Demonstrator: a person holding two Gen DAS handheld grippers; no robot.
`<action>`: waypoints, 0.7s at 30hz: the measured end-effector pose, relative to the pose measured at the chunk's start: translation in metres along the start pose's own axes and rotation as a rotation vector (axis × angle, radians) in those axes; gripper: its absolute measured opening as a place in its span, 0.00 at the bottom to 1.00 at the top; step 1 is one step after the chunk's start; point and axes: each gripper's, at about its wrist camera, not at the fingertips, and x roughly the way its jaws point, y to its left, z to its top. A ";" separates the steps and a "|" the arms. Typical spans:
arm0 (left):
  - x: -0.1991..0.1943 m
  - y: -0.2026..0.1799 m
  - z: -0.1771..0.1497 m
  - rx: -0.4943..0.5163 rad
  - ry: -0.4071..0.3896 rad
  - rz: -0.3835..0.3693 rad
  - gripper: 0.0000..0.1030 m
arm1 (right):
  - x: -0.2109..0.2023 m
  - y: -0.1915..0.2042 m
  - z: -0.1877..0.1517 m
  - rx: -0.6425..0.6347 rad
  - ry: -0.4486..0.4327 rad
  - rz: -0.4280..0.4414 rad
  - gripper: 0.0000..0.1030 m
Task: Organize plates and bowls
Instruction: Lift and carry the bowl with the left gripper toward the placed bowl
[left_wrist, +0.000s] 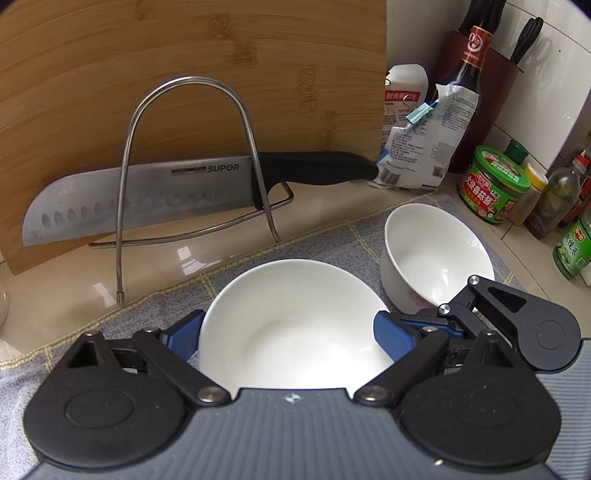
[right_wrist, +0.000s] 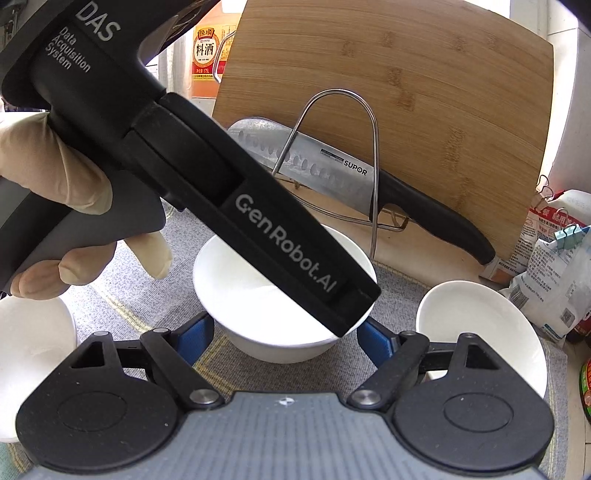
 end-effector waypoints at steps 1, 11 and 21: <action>0.000 0.000 0.000 -0.001 0.000 0.000 0.92 | 0.000 0.000 0.000 0.000 0.001 0.000 0.85; -0.013 0.002 -0.002 -0.003 -0.011 0.004 0.92 | -0.010 0.007 0.007 -0.025 -0.005 0.004 0.85; -0.050 -0.006 -0.010 -0.011 -0.055 0.007 0.92 | -0.034 0.015 0.014 -0.043 -0.014 0.032 0.85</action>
